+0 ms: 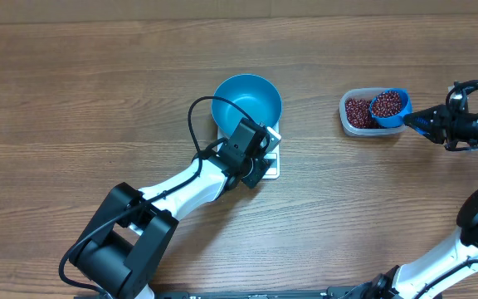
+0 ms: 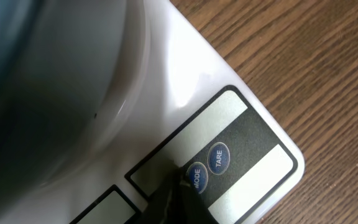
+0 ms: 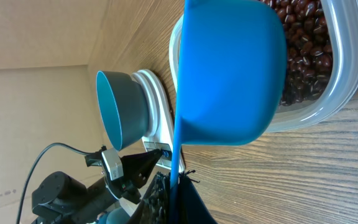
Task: Scoop item into bowl and weigh 150g on scale
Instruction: 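Raise the left gripper off the scale buttons and pull it back, then lift the bean-filled blue scoop out of the tub with the right gripper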
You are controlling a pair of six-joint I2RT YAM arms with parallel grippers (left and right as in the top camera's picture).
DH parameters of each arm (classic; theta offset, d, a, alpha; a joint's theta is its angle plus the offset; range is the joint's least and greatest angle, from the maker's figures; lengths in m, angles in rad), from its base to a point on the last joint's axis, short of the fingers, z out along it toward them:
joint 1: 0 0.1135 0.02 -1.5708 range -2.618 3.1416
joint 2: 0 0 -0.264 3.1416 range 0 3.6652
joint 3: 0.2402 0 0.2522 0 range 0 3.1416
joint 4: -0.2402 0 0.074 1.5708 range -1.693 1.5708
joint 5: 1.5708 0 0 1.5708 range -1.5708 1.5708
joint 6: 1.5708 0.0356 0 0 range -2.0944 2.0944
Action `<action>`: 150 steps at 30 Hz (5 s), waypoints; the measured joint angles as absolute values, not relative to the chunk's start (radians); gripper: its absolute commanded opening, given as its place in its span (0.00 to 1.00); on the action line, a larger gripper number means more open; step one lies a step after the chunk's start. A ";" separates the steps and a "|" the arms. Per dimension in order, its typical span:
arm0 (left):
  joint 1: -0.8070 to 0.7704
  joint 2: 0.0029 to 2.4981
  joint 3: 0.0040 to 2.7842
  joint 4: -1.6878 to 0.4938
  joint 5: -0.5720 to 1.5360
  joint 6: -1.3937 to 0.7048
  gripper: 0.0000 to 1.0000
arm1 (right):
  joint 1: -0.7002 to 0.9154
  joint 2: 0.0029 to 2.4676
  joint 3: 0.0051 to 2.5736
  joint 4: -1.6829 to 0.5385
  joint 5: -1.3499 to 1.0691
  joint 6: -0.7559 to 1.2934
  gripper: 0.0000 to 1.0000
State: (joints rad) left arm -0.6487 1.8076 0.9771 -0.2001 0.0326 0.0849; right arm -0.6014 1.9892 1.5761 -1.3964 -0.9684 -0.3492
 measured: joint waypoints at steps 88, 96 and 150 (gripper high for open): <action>-0.604 1.202 0.990 -0.744 -0.041 0.115 0.99 | -0.601 1.989 1.576 -1.399 -0.961 -0.349 0.04; -0.602 1.170 0.910 -0.605 -0.010 0.114 1.00 | -0.601 1.989 1.576 -1.399 -0.961 -0.348 0.04; -0.601 1.039 0.632 -0.441 0.037 0.084 1.00 | -0.601 1.991 1.648 -1.496 -0.974 -0.349 0.04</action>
